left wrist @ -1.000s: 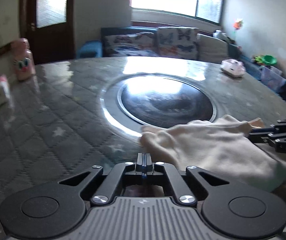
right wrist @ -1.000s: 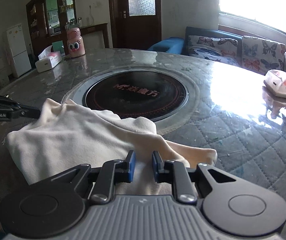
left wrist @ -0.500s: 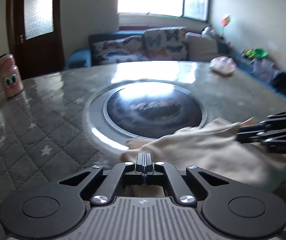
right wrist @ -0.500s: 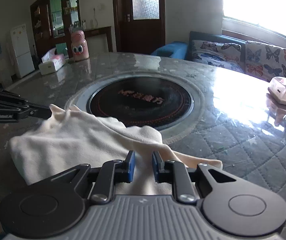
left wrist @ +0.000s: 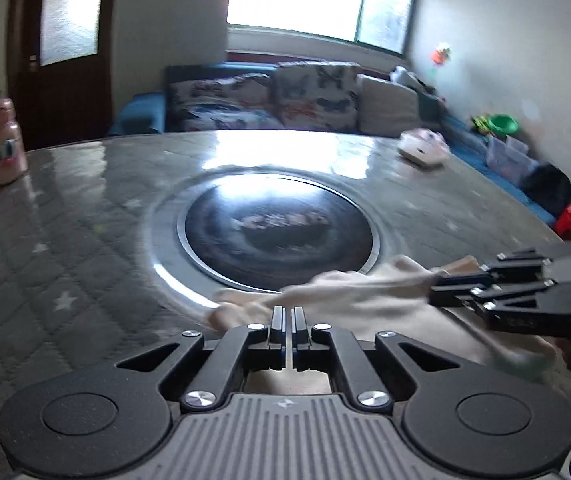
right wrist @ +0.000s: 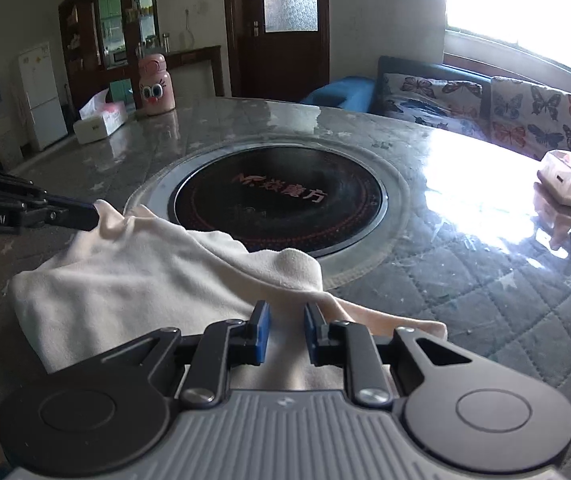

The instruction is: Fold clothes

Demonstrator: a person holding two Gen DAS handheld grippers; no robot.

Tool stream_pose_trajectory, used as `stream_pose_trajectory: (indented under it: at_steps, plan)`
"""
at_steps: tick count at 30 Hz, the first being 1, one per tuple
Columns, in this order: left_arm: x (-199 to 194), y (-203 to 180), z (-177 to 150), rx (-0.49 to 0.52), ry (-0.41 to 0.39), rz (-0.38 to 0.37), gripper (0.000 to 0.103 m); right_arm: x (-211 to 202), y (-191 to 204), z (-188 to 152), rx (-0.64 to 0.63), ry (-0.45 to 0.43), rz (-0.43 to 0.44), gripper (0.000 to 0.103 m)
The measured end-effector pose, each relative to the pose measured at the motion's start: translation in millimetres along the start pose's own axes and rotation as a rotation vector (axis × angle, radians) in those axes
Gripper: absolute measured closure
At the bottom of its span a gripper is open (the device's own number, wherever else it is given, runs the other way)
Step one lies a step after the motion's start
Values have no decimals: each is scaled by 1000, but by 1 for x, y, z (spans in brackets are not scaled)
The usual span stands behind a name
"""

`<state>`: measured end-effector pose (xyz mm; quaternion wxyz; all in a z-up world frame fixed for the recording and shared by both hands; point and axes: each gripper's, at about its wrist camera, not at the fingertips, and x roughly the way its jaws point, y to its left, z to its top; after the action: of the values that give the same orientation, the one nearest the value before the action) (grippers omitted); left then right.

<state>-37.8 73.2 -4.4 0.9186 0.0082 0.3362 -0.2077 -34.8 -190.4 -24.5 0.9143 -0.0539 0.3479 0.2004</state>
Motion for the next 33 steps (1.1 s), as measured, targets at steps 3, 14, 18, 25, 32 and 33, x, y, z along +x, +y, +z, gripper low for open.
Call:
stream_pose_trajectory:
  at_steps: [3,14,18,25,32,33]
  plan:
    - [-3,-18,-1,43,5,-63,99,-21,7,2,-37,-20,46,85]
    - [11,-44,-28,99,75,-98,99,-53,49,-34,-249,26,126,86]
    - [10,-46,-26,122,71,-88,99,-70,47,-41,-240,20,122,86]
    - [7,-51,-23,149,75,-87,98,-78,28,-54,-183,76,105,87]
    - [7,-74,-14,164,48,-178,98,-82,10,-53,-123,98,103,88]
    - [10,-77,-14,166,53,-187,98,-83,9,-53,-123,96,109,88]
